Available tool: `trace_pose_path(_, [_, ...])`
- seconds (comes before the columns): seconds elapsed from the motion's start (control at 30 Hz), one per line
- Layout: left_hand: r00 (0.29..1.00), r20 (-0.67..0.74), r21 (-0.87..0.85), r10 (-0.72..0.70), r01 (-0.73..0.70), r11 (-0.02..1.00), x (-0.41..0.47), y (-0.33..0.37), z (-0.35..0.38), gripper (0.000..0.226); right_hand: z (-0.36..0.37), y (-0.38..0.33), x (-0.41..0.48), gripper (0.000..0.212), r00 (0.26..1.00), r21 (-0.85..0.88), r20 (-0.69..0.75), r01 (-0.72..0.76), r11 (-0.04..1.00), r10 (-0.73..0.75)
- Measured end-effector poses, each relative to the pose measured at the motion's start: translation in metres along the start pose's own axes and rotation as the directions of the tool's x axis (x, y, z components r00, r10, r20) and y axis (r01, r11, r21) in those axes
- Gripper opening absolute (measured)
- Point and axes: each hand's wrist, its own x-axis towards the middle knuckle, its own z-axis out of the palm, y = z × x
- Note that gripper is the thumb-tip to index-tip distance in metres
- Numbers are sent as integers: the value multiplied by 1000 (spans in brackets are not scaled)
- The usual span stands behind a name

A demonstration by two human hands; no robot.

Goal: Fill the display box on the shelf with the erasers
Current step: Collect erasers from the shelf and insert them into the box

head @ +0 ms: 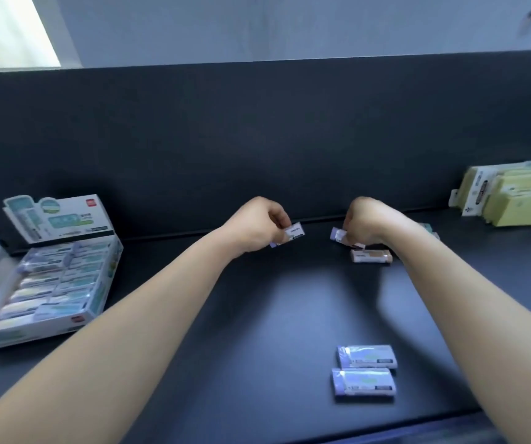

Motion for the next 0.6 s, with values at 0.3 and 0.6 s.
trace_pose_path(0.3, [996, -84, -70, -9, 3, 998, -64, -37, -77, 11, -7, -98, -36, 33, 972, 142, -60, 235, 962, -229])
trace_pose_path(0.6, [944, -291, -43, -152, 146, 988, -144, -110, -167, 14, 4, -224, -61, 17, 877, 316, -105, 476, 821, -468])
